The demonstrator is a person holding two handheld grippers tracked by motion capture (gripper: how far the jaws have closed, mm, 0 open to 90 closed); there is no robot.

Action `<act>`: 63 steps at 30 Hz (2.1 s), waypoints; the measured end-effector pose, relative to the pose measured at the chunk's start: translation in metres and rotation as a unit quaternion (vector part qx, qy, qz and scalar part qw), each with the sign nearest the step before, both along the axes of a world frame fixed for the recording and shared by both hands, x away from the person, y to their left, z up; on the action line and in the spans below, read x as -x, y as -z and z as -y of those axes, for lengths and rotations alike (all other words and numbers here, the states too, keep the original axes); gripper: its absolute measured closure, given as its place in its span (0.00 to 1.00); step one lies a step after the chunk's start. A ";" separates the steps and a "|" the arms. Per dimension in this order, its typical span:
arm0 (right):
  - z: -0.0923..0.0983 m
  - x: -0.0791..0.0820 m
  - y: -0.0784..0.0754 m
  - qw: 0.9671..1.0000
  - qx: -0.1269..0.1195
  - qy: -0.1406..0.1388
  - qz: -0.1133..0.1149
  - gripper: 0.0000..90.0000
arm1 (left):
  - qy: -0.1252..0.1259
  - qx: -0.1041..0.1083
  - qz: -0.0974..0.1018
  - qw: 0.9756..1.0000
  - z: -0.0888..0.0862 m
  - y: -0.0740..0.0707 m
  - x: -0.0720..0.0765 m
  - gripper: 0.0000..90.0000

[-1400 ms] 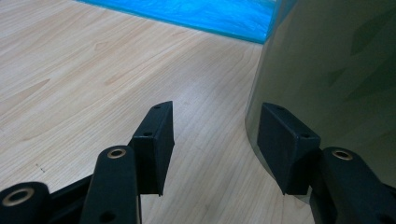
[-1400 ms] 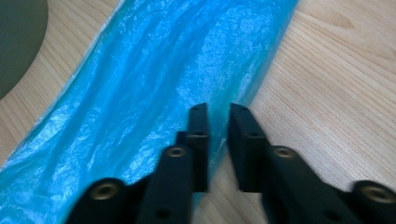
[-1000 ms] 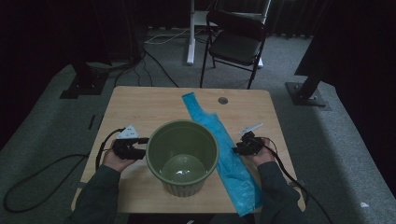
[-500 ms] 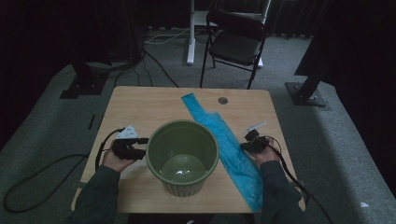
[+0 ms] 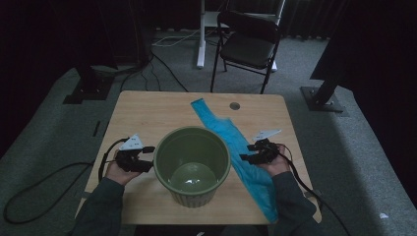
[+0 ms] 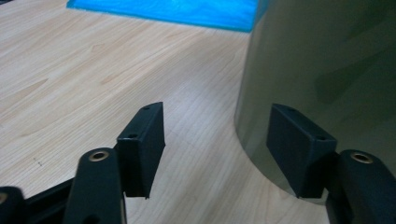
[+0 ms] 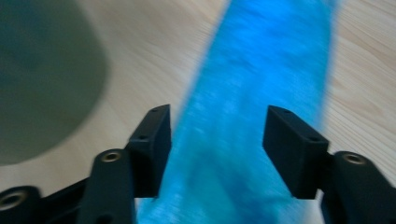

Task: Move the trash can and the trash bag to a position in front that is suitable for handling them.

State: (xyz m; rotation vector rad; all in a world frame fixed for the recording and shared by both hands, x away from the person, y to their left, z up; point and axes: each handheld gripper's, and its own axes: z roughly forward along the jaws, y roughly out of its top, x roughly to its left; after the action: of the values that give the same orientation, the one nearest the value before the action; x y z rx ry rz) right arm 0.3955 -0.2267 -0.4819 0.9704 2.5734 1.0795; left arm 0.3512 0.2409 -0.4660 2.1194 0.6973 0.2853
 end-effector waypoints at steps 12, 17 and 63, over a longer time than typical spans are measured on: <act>-0.030 0.019 -0.014 0.994 -0.018 -0.109 0.011 0.37 | 0.038 -0.016 -0.021 0.999 0.000 0.003 0.017 0.32; -0.041 0.026 -0.018 0.988 -0.021 -0.156 0.006 0.37 | 0.053 -0.022 -0.026 0.998 0.005 0.004 0.020 0.32; -0.033 -0.013 -0.003 0.998 0.029 -0.006 0.049 0.51 | -0.053 0.022 -0.027 0.998 0.000 0.010 -0.055 0.49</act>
State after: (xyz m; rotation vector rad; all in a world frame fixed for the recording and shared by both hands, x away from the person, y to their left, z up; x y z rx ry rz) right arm 0.4089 -0.1938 -0.4789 0.8676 2.5190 1.0215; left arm 0.4059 0.2408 -0.4763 2.0594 0.8413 0.2683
